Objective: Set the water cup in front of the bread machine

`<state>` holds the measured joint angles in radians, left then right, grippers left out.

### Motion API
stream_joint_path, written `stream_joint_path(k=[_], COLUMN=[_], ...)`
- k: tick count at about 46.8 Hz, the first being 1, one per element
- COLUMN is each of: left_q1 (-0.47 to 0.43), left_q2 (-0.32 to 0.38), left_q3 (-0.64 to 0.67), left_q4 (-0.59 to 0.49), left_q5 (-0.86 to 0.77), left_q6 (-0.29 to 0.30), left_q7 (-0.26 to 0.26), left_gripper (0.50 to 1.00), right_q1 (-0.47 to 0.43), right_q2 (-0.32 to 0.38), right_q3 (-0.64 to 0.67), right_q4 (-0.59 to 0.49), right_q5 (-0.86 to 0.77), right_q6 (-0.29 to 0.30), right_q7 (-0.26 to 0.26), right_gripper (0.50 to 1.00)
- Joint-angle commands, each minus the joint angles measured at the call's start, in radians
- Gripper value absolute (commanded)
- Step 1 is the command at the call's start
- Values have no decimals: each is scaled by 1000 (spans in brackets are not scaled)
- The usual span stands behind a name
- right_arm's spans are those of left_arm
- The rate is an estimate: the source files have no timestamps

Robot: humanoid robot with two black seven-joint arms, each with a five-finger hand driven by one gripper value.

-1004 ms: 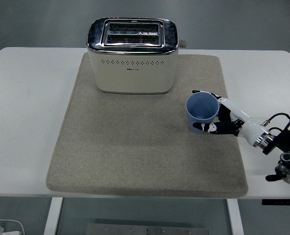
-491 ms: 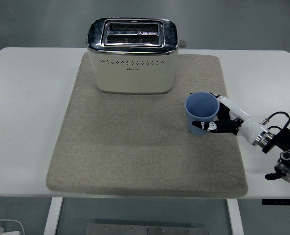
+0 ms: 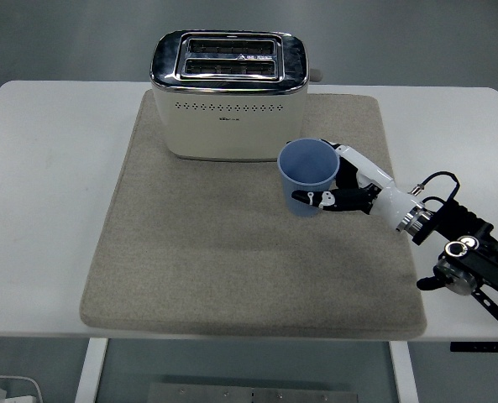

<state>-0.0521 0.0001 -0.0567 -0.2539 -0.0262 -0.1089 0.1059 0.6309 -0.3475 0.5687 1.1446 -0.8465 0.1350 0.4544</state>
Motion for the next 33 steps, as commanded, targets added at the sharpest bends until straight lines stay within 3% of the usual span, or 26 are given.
stream_joint_path(k=[1, 13, 33], left_q1=[0, 0, 0], left_q2=[0, 0, 0], left_q3=[0, 2, 0], left_q4=[-4, -24, -24], left_q5=[2, 0, 0], left_q6=[0, 0, 0], left_q7=[0, 0, 0], left_gripper=[1000, 1000, 1000], right_q1=[16, 67, 121], right_q2=[22, 105, 246], right_q3=[-21, -82, -128], right_q4=[0, -9, -115], right_q5=[0, 1, 0], right_q6=[-8, -54, -61], right_q7=[0, -31, -34], right_gripper=[560, 564, 568])
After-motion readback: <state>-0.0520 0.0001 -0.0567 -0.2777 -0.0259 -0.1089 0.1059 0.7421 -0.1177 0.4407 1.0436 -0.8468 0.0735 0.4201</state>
